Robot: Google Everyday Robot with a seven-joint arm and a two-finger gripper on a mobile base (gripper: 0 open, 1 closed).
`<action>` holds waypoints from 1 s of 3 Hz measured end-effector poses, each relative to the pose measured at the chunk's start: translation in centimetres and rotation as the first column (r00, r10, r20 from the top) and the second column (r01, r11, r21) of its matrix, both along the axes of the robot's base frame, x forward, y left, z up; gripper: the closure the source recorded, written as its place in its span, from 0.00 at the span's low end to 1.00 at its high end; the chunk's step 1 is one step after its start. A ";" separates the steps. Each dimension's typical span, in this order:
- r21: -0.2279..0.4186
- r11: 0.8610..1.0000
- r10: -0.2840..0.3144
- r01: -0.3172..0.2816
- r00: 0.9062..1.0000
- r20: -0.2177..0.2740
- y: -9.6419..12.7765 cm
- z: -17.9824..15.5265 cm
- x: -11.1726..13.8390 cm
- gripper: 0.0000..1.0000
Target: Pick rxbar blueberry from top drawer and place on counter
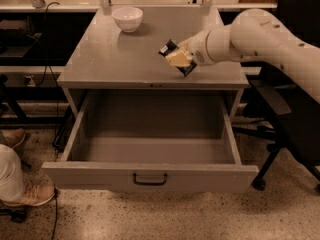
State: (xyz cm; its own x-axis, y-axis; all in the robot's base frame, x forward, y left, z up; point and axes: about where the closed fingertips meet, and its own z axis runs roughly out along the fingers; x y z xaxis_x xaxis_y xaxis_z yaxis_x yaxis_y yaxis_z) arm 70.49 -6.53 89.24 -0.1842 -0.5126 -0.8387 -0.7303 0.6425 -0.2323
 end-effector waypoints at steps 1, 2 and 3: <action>-0.008 1.000 -0.008 0.008 1.000 -0.009 0.1 -0.5 5.1 1.00; -0.024 1.000 -0.011 0.010 1.000 -0.029 0.4 -1.1 9.3 0.87; -0.045 0.999 -0.020 0.017 0.999 -0.048 0.5 -1.4 12.2 0.62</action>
Offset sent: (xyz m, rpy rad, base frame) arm 0.1518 0.0016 -0.0101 -0.0498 0.0507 -0.0202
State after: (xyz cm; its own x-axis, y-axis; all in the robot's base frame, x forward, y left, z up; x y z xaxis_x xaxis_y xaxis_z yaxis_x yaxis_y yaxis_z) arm 82.73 -6.04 87.85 -0.2336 -0.5455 -0.8049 -0.7294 0.6457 -0.2259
